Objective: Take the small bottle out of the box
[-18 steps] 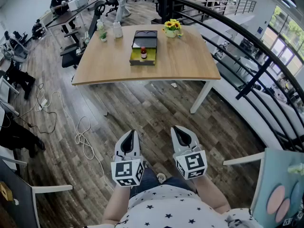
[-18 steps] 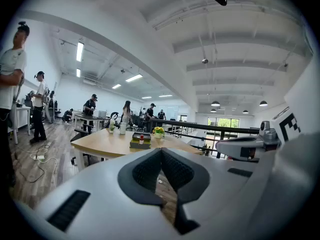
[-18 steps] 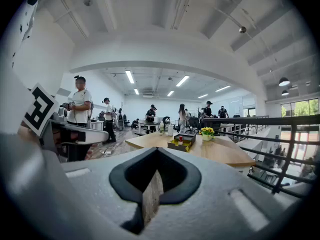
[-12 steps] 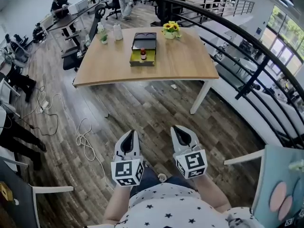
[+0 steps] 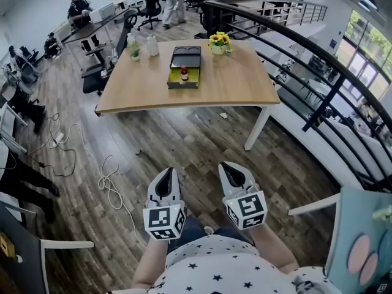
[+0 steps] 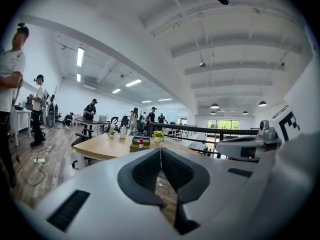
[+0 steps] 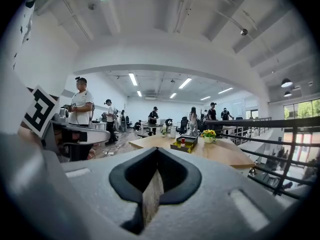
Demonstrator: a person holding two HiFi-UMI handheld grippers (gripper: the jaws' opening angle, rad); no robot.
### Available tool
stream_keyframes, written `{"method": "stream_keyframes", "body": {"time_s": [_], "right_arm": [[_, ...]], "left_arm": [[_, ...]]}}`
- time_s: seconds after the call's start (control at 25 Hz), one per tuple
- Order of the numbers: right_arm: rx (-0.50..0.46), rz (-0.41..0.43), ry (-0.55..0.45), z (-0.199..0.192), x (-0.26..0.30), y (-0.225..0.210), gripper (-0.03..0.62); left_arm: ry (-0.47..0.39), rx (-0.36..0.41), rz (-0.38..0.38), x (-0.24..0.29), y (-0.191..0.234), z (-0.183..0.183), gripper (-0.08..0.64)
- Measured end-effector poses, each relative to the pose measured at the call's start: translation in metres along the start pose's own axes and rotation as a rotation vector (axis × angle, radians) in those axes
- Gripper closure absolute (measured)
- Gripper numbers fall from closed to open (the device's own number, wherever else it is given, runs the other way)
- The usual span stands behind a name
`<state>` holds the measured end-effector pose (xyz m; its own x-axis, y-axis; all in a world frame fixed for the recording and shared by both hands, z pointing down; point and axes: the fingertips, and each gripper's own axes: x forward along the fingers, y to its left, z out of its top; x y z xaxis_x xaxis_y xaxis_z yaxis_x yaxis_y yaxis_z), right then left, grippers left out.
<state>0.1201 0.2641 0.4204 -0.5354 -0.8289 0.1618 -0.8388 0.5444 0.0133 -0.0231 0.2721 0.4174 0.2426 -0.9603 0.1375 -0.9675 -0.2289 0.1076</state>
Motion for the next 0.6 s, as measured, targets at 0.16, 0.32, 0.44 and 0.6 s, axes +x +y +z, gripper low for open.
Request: {"method": "stream_keyframes", "body": {"time_s": [0.16,0.32,0.44,0.6], "right_arm": [[-0.002,-0.016,0.004,-0.002,0.002,-0.005,0.588],[-0.003,0.002,0.016,0.000,0.005,-0.005,0.574],[0.002,0.014,0.016,0.000,0.010,-0.007,0.566],[0.013,0.024,0.023,-0.003,0.022,-0.011,0.545]], "left_arm": [[-0.006,0.000,-0.003,0.000,0.000,0.001,0.555],[-0.006,-0.003,-0.004,0.002,0.000,0.005,0.555],[-0.004,-0.003,0.002,0.008,0.003,0.005,0.523],[-0.002,-0.004,-0.001,0.018,0.006,0.003,0.474]]}}
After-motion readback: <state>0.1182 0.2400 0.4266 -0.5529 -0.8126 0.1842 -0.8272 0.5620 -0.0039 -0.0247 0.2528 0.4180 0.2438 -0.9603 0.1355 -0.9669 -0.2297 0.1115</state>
